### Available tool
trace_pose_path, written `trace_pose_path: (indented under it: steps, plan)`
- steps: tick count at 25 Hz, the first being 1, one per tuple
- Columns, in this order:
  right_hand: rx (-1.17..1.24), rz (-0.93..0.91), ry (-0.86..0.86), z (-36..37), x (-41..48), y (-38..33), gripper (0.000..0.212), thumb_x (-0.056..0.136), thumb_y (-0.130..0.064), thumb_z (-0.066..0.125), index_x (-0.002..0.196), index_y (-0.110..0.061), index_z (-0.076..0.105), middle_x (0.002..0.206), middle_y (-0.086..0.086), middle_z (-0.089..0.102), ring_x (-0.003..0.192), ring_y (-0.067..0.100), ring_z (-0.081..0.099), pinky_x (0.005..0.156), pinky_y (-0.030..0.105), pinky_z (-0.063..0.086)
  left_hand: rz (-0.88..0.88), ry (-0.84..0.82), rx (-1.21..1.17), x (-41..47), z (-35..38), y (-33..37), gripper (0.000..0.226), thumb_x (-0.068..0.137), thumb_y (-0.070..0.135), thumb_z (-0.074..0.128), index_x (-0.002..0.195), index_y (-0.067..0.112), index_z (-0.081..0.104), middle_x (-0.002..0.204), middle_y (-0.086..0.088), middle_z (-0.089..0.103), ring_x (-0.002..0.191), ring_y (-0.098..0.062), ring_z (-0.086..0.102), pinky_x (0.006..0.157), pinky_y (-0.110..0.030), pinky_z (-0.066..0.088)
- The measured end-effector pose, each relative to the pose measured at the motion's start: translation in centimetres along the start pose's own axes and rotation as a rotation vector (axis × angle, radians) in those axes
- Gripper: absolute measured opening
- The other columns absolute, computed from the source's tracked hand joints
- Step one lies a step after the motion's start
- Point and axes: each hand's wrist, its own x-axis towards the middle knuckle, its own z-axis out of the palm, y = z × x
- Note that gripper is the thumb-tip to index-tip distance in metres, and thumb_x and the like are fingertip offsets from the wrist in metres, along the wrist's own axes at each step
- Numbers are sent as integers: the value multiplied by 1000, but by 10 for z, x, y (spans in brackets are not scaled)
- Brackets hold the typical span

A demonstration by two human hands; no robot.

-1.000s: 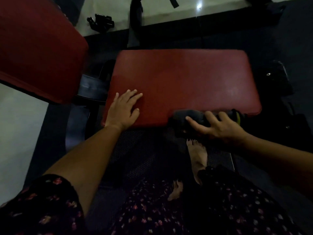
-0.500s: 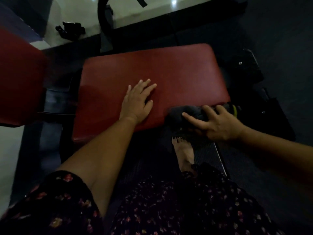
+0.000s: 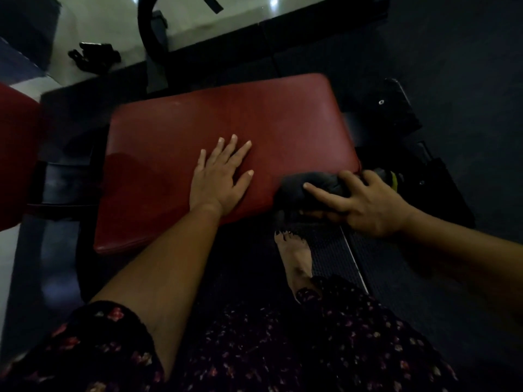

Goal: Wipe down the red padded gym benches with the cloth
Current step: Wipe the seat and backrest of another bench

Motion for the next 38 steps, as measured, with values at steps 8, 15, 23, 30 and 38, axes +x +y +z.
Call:
trace_pose_path:
  steps: [8,15,23,30,38]
  plan:
    - [96,360,7,1,-12,-22,57,90,-24,31,143,-42,34,149,5,43,96,41,51,59,36,42,-19,41,-16,0,1,2,58,99,47,36,154,40,20,163,8,16,151,-13,7,121,-47,-3]
    - [473,848,34,-5,-43,-14,60,80,-35,48,139,-43,42,149,7,42,96,42,56,74,40,52,-22,62,-28,0,4,-1,61,94,53,30,153,40,25,162,8,21,151,-14,12,121,-46,0]
    - [1691,1744,234,-15,-2,10,60,84,15,50,132,-20,59,99,2,69,68,0,64,59,13,49,-20,106,-51,1,8,-3,64,90,57,23,152,41,27,161,8,24,150,-14,13,121,-47,3]
    - [1190,1757,57,22,35,74,69,73,-21,61,139,-37,51,121,0,62,92,17,64,86,31,53,-16,121,-59,2,8,-3,64,90,56,25,151,39,31,160,8,26,150,-13,15,121,-47,4]
    - [1388,1353,-133,8,4,30,99,70,-57,66,153,-41,14,149,5,39,136,21,41,112,37,34,-16,165,-46,1,10,-1,60,92,47,27,150,37,34,158,6,32,149,-16,21,121,-51,3]
